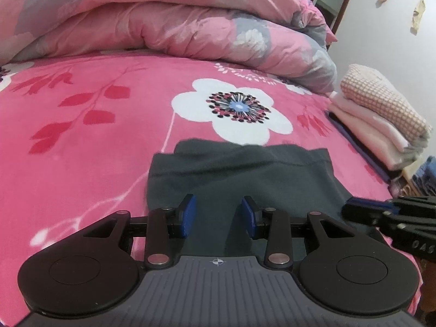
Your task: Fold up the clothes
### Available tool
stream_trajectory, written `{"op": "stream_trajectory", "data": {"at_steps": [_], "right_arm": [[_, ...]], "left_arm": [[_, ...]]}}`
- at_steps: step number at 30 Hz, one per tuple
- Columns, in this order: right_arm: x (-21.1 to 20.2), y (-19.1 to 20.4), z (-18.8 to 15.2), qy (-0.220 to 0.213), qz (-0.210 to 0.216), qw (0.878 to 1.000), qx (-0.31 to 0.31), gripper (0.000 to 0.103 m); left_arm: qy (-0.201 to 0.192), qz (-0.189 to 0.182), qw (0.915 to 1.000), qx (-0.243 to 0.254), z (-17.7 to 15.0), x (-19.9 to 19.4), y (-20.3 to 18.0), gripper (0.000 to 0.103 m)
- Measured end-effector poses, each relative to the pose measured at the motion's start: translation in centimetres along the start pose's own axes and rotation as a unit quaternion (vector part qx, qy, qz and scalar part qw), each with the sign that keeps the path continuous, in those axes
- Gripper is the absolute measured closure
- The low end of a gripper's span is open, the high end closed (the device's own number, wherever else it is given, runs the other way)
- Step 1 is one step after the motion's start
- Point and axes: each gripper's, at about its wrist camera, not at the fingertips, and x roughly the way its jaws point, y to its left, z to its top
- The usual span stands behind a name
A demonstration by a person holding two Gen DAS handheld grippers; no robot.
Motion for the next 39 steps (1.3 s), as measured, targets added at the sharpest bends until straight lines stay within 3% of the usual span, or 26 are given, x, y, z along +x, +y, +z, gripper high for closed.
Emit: {"op": "stream_trajectory", "data": {"at_steps": [12,17,20,22,26,31,39], "right_arm": [[5.0,-0.2,-0.1,0.046,-0.006,0.999,0.006,0.091],[5.2,-0.1,-0.4,0.044,-0.008,0.999,0.000,0.091],[3.7,-0.2,0.0,0.025,-0.007,1.000,0.004,0.091],[2.7,-0.3,0.3,0.011,-0.006,1.000,0.006,0.091],[0.4,-0.5,0.4,-0.007,-0.006,1.000,0.016,0.082],[-0.7,-0.5,-1.0,0.001,-0.007,1.000,0.025,0.082],[-1.4,-0.2,-3.7,0.024,-0.007,0.999,0.035,0.082]], "left_arm": [[0.001,-0.011,0.9999,0.003,1.2,2.9,0.7,0.058],[-0.008,-0.009,0.9999,0.004,1.5,2.5,0.6,0.056],[-0.036,-0.011,0.9993,0.001,2.0,1.0,0.3,0.056],[-0.045,-0.010,0.9989,0.012,2.2,-0.1,-0.4,0.050],[-0.033,0.009,0.9985,0.042,2.1,-1.3,-2.3,0.046],[-0.009,0.012,0.9986,0.051,1.1,-1.6,-3.9,0.046],[0.028,0.065,0.9948,0.073,-0.9,-1.6,-5.2,0.044]]}}
